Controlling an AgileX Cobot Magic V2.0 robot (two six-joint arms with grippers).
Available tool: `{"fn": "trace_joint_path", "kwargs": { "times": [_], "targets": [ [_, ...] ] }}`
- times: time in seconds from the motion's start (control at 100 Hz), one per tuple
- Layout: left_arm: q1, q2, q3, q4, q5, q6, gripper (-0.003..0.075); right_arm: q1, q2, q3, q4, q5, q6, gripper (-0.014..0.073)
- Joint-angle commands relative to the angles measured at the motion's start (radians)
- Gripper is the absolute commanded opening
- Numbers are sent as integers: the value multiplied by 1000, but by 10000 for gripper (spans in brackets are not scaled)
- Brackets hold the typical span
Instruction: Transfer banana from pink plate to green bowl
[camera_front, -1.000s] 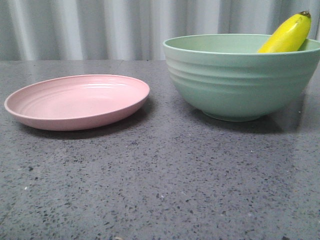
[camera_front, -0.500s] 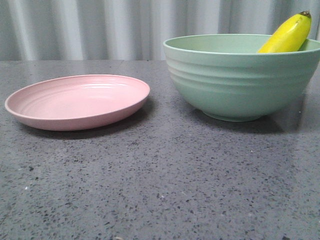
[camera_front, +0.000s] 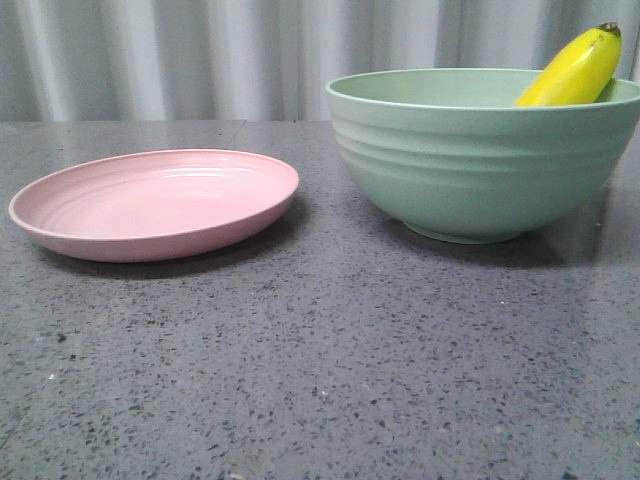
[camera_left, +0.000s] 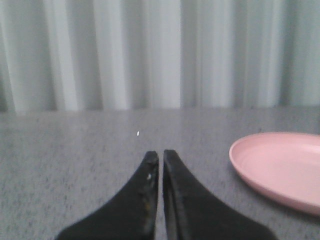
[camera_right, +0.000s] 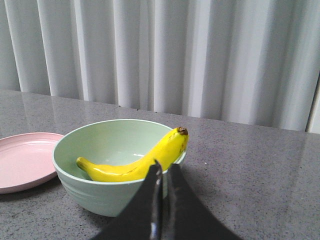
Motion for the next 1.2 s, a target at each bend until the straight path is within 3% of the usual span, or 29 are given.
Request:
{"fn": "trace_joint_path", "kwargs": {
  "times": [0.0,0.15,1.08,1.19],
  "targets": [
    [12,-29,9,-1,50,0,-20,-2,-6,-21,-11,-76,-13,-66],
    [12,-29,9,-1,232,0,-20,-2,-6,-21,-11,-76,-13,-66],
    [12,-29,9,-1,219,0,-20,-2,-6,-16,-11,-78,-13,-66],
    [12,-29,9,-1,219,0,-20,-11,-6,34,-11,-136,-13,-66]
  ]
}}
